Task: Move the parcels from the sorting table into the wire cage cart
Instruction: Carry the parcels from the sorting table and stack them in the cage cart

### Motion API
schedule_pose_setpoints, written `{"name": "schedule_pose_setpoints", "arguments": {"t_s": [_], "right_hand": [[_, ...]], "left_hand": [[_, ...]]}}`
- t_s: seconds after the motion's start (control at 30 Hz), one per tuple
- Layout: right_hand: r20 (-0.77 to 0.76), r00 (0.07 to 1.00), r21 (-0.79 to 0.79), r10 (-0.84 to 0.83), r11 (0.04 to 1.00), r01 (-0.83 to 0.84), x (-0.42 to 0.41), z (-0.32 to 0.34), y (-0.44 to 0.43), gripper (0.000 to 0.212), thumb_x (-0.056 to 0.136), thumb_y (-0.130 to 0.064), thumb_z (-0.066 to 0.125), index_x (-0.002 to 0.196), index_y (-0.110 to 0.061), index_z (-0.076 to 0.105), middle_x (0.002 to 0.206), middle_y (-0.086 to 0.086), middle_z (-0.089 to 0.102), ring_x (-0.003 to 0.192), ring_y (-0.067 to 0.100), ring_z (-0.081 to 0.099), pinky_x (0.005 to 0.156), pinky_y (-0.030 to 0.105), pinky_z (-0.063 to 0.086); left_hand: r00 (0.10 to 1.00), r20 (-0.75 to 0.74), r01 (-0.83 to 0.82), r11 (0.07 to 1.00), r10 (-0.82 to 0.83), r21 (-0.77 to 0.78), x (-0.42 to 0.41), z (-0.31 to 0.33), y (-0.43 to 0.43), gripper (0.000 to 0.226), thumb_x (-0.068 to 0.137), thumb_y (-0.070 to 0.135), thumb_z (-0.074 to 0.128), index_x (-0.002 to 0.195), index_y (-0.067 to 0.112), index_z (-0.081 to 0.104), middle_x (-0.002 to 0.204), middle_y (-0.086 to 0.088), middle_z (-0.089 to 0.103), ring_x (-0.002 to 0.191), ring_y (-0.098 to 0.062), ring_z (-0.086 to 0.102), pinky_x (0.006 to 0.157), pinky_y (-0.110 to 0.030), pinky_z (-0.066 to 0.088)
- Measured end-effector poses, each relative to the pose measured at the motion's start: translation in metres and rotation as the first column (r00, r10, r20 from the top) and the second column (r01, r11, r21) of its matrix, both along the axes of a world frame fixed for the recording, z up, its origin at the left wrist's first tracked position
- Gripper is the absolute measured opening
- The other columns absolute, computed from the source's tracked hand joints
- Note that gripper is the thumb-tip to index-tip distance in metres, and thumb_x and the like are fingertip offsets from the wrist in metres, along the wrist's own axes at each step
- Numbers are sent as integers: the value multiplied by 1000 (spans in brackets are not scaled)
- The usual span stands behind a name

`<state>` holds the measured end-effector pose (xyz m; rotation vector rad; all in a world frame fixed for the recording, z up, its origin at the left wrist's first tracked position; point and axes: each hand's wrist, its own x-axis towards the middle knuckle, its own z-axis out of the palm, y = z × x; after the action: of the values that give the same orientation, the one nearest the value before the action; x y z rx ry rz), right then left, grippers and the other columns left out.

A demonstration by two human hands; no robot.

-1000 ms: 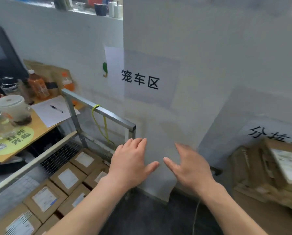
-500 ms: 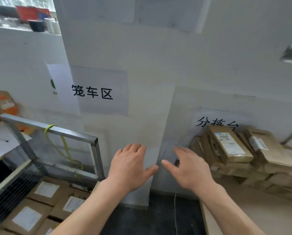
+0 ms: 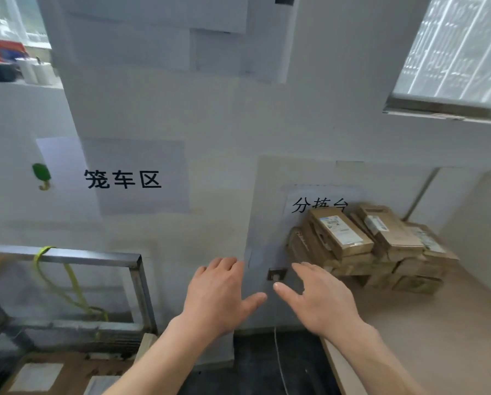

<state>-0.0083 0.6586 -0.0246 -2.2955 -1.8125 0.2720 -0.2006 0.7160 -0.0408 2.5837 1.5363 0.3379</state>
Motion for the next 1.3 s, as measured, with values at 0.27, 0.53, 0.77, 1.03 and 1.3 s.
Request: {"name": "schedule_pose_setpoints", "arguments": {"t_s": [0.27,0.53,0.77,1.03,1.3], "right_hand": [[-10,991,-4,-130,991,130,6,-1,-20,76,93,-73,41,155,-29,37,162,-6,34,149,13,31,119,40,33],[5,967,-26,-254,967,254,25,-9,-36,74,94,-73,41,154,-30,38,160,-6,37,148,14,34,117,38,36],[-28,945,-41,-325,945,324,64,-17,-15,77,91,-75,42,154,-30,38,160,-7,38,140,14,45,113,39,41],[-58,943,-21,-329,944,328,138,-25,37,69,92,-72,46,145,-28,50,145,-7,53,123,13,56,96,35,48],[-171,914,-8,-368,928,372,217,-40,82,58,94,-62,52,142,-30,49,134,-6,58,120,18,56,86,36,47]], "left_hand": [[993,-25,111,994,-112,-14,7,2,3,69,90,74,41,139,25,45,143,7,48,133,-17,43,105,-35,38],[974,4,226,973,-226,-46,32,1,8,75,91,73,41,148,26,38,149,8,45,136,-16,41,108,-34,36],[964,-27,260,960,-264,-101,69,-3,34,78,92,74,40,151,24,35,148,4,47,135,-19,42,107,-36,37],[972,-37,221,953,-233,-205,146,-14,84,79,90,76,43,149,24,39,148,4,48,135,-19,44,103,-37,42],[990,139,84,907,-29,-413,230,-25,125,59,94,62,54,136,20,53,132,-1,61,119,-21,57,87,-31,43]]}}
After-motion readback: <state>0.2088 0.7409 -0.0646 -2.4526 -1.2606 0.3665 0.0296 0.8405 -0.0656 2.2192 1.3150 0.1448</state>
